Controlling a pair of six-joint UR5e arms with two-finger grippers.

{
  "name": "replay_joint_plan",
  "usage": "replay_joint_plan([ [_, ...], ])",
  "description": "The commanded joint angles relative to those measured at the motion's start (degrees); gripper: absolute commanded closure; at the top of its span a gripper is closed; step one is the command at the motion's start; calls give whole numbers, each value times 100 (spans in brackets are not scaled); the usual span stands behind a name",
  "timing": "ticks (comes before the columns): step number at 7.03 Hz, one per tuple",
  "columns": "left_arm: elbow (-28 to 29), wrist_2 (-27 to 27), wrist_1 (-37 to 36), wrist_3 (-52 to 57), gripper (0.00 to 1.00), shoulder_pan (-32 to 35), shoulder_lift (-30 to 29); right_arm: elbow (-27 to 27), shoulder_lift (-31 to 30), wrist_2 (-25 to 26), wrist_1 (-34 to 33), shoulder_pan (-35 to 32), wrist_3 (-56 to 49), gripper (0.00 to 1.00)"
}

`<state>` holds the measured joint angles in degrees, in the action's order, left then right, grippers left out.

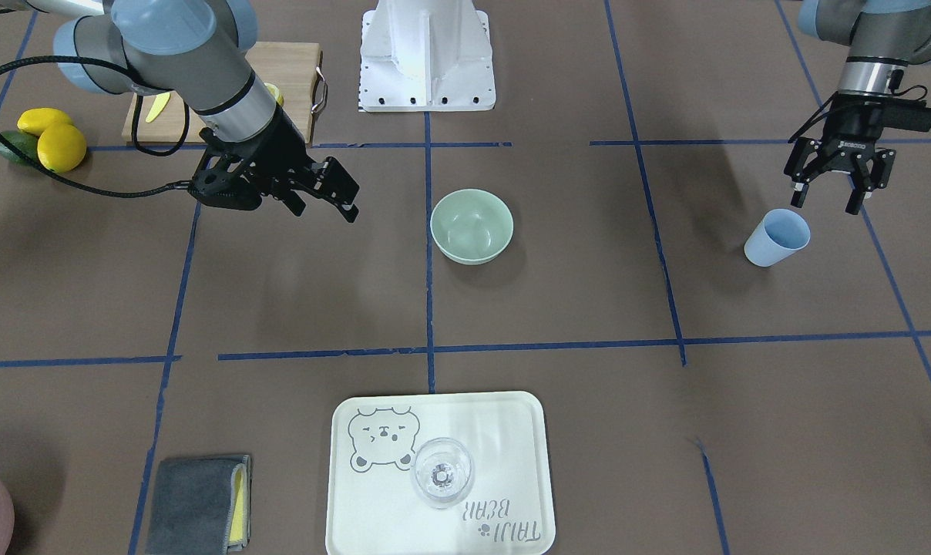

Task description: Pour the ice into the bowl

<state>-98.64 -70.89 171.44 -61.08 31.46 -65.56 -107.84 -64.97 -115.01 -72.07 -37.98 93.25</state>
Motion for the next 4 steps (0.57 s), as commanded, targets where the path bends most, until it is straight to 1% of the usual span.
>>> replay_joint_plan([
  [1, -15, 1613, 371, -554, 1, -1075, 105, -18, -7, 40, 0, 9, 0, 0],
  [2, -15, 2423, 355, -563, 1, -1489, 105, -18, -15, 40, 0, 1, 0, 0],
  [3, 20, 2727, 311, -563, 1, -1693, 114, -9, -15, 49, 0, 1, 0, 0],
  [4, 55, 3382, 41, -572, 1, -2043, 114, -9, -15, 49, 0, 1, 0, 0],
])
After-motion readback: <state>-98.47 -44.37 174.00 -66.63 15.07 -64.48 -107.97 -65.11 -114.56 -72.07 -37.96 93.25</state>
